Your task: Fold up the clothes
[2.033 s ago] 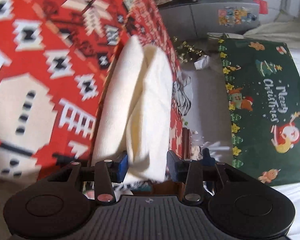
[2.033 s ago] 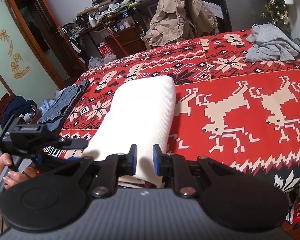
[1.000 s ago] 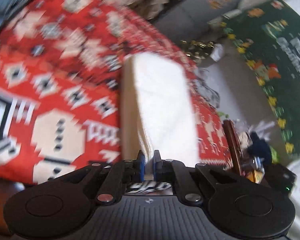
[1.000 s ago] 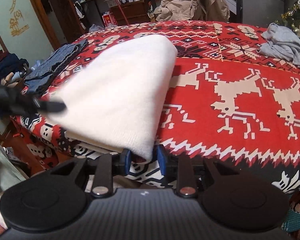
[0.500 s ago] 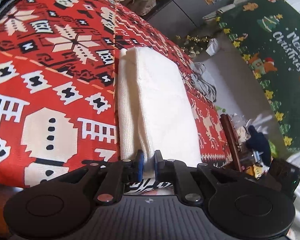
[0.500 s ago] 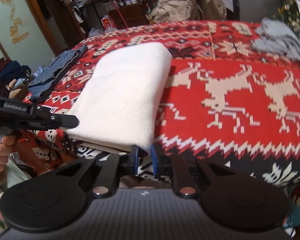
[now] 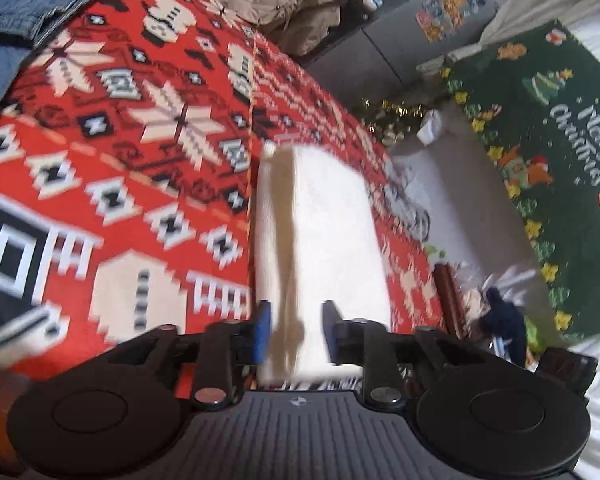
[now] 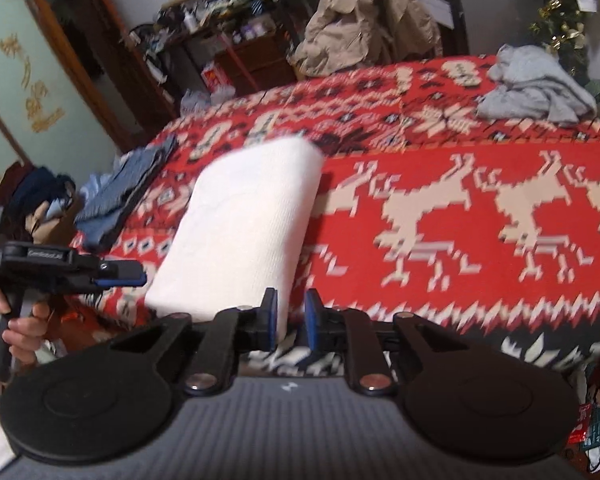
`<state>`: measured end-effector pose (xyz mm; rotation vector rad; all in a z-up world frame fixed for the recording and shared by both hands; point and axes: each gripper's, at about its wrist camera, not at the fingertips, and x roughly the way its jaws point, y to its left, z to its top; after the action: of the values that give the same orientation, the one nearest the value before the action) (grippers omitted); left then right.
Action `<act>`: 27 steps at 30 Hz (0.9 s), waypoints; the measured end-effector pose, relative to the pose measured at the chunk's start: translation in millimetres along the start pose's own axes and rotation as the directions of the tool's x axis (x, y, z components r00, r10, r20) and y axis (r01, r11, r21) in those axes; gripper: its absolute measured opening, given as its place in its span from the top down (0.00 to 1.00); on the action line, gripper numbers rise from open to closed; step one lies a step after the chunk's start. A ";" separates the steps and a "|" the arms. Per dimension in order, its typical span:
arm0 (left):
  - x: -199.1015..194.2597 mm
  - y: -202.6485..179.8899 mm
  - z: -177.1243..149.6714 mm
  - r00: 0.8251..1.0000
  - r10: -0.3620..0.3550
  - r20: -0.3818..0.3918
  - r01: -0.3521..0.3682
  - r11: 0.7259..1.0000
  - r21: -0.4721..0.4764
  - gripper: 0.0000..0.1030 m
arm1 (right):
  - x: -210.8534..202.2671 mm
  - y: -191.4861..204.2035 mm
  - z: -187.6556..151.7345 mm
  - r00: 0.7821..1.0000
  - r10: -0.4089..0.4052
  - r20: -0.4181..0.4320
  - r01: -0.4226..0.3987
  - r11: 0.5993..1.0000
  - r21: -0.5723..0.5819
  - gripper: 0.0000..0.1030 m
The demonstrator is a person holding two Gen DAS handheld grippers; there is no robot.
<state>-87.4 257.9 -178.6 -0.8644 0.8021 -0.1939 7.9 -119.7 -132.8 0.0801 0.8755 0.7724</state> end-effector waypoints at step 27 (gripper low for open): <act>94.3 42.9 109.9 0.967 -0.252 0.020 0.248 0.932 -0.264 0.92 | 120.7 1.6 99.2 0.997 0.073 -0.031 -0.073 0.997 -0.003 0.82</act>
<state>48.5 309.0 -220.1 -1.2212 0.7391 -0.3234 125.5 -17.8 -147.0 0.0966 0.9043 0.8457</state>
